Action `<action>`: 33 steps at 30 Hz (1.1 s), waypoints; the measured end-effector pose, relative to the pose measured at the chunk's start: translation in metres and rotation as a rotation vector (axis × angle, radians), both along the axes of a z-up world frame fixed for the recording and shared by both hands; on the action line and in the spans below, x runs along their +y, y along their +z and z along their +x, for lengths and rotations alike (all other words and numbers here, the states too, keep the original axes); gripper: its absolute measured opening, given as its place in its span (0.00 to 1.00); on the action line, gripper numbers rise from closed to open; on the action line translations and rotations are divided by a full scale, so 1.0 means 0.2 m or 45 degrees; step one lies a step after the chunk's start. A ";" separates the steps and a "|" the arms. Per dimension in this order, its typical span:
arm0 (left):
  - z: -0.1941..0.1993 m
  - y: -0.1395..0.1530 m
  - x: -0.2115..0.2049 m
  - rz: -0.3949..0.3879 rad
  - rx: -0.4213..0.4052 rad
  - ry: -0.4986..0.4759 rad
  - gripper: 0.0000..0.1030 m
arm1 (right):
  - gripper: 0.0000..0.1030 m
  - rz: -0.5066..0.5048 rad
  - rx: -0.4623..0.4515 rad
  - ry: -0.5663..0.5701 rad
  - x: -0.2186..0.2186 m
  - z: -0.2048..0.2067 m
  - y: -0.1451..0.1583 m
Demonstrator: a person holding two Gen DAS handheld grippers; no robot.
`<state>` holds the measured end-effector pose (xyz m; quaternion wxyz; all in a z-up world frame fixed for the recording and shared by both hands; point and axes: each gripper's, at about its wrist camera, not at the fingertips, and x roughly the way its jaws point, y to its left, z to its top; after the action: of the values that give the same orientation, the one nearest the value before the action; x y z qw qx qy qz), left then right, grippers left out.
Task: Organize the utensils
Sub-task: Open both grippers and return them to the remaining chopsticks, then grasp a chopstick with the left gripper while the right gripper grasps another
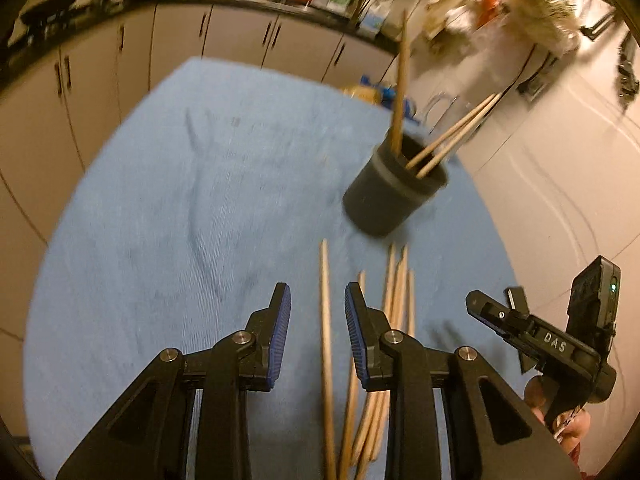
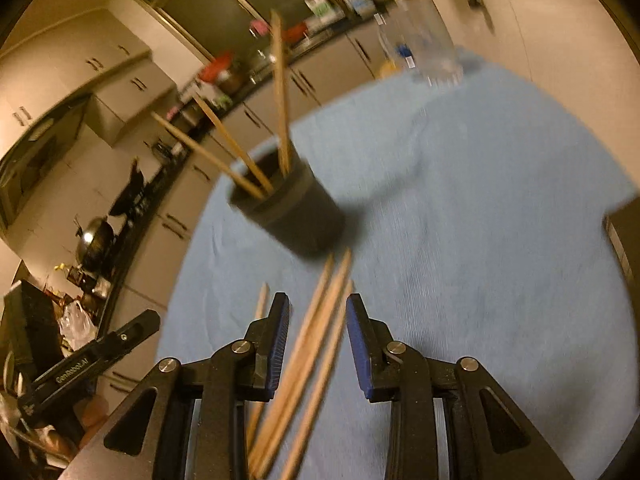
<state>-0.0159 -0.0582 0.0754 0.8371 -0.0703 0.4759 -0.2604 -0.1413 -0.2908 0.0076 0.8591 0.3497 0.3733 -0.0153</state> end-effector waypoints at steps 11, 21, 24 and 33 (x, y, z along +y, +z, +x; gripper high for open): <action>-0.02 -0.06 0.02 0.013 0.028 -0.015 0.26 | 0.13 -0.010 0.219 0.063 0.06 0.19 -0.13; 0.01 -0.10 0.02 0.029 0.060 -0.028 0.26 | 0.13 -0.248 0.382 0.093 0.21 0.36 -0.14; 0.03 -0.12 -0.01 0.051 0.079 -0.042 0.26 | 0.11 -0.348 0.407 0.117 0.26 0.40 -0.12; 0.11 -0.18 -0.27 0.200 0.133 -0.153 0.27 | 0.06 -0.333 0.366 0.064 0.18 0.35 -0.07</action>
<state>0.0069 -0.1127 0.0387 0.7970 0.0109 0.5411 -0.2680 -0.0719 -0.2555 -0.0068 0.8352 0.2198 0.4956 -0.0922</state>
